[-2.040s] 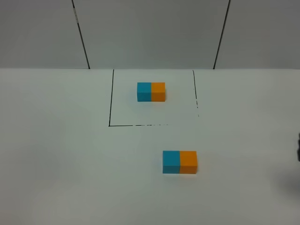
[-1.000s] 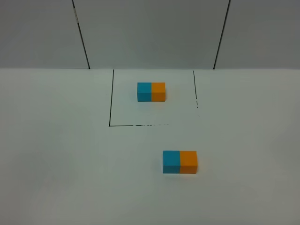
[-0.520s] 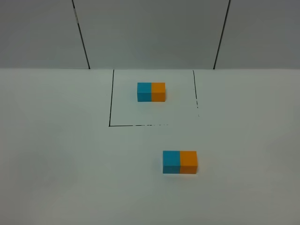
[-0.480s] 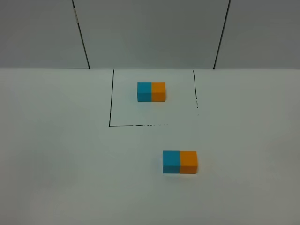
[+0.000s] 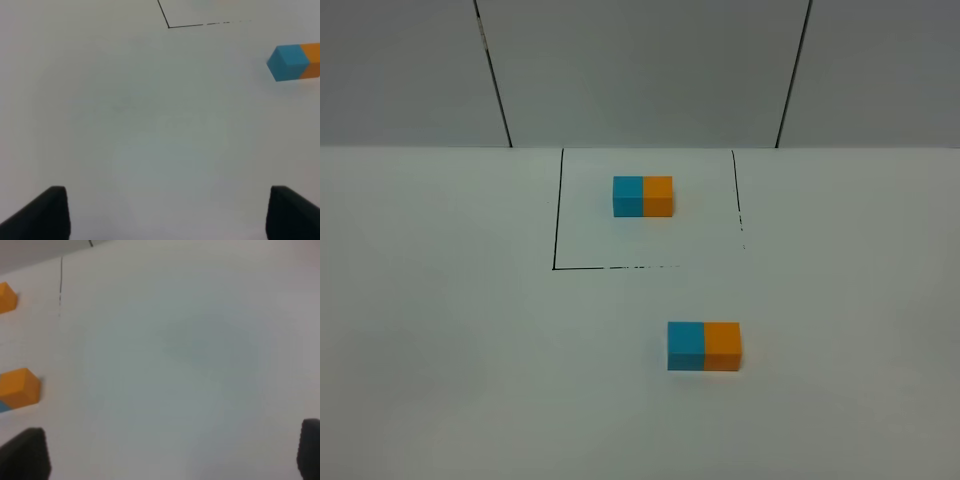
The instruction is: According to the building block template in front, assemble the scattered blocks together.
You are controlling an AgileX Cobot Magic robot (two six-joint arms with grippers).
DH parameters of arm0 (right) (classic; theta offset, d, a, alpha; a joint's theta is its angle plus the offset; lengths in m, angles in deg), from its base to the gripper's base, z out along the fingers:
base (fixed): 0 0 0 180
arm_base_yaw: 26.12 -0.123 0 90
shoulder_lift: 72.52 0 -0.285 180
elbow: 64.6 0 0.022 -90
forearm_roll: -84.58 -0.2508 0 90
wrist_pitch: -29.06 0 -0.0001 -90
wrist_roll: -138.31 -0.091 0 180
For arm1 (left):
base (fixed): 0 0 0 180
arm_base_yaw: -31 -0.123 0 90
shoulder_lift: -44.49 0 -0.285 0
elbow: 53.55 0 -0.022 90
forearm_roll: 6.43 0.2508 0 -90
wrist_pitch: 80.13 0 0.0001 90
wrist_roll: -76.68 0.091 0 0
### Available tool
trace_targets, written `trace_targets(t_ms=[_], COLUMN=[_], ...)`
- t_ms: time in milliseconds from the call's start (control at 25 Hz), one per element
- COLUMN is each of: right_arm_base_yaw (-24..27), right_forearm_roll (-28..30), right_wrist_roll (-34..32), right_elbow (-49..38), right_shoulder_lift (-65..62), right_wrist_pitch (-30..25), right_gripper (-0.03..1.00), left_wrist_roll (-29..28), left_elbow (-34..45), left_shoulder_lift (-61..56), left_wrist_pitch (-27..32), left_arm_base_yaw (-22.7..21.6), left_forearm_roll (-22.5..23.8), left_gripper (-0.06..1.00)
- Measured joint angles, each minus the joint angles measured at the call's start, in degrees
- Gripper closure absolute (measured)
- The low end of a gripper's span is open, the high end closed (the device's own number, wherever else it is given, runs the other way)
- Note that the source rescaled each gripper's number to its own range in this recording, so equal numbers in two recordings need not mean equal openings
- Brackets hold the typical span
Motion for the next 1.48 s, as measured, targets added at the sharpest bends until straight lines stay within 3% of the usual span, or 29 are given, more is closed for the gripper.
trace_targets(t_ms=[680, 1480], right_arm_base_yaw=[0.0, 0.0], right_forearm_roll=[0.0, 0.0], right_wrist_roll=[0.0, 0.0], right_elbow=[0.0, 0.0], right_shoulder_lift=[0.0, 0.0], right_wrist_pitch=[0.0, 0.0], right_gripper=[-0.02, 0.07], left_wrist_roll=[0.06, 0.06], left_elbow=[0.0, 0.0], left_shoulder_lift=[0.0, 0.0], left_wrist_pitch=[0.0, 0.0], left_arm_base_yaw=[0.0, 0.0], left_forearm_roll=[0.0, 0.0], left_gripper=[0.27, 0.27])
